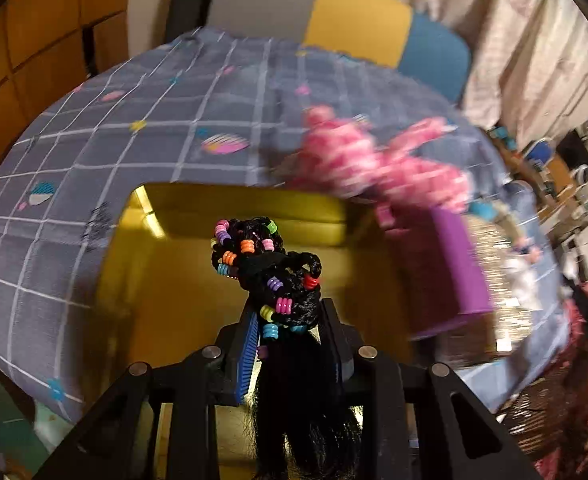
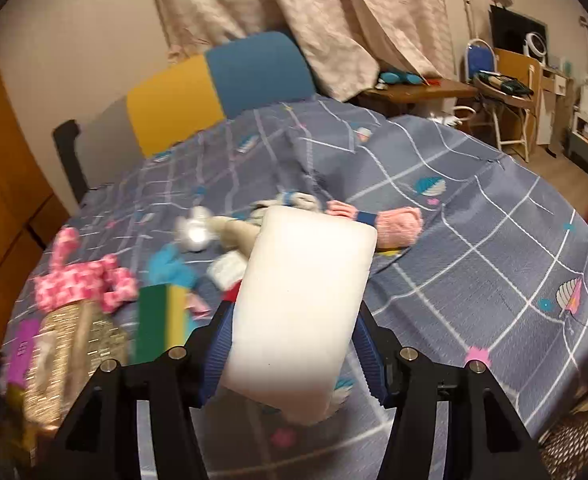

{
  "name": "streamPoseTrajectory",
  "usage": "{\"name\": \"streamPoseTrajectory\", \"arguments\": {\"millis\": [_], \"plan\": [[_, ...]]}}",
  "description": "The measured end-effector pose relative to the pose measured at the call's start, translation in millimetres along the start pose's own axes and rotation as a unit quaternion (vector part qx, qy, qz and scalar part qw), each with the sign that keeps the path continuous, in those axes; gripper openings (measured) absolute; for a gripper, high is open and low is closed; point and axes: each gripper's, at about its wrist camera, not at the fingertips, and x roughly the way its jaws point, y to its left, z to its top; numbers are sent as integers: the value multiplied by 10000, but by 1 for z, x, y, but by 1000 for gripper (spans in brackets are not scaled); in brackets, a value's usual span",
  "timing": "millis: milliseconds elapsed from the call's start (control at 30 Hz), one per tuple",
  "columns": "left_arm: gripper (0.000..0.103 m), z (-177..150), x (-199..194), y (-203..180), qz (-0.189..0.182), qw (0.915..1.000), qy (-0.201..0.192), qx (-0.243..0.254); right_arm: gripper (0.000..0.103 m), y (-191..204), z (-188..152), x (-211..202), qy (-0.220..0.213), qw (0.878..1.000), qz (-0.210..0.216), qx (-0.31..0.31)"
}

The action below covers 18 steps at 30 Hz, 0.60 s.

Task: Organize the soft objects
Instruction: 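Carry the hair tuft with left and white block with right into the gold tray, release both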

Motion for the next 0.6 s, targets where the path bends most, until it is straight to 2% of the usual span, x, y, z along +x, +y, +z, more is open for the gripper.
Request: {"name": "streamPoseTrajectory", "arguments": {"millis": [167,400,467,600], "plan": [[29,8,33,32,407,9987,232,187,59,38,-14,-40,-144,9992,367,-58],[30,31,72,61,605,9959,565,360,59,95,-38,-88,-250,9959,843,-189],[32,38,81,69,658,9950,646,383,59,113,-45,-98,-230,9943,1021,-211],[37,49,95,83,1001,9912,700,509,59,147,-59,-109,-138,9899,1370,-343]]}}
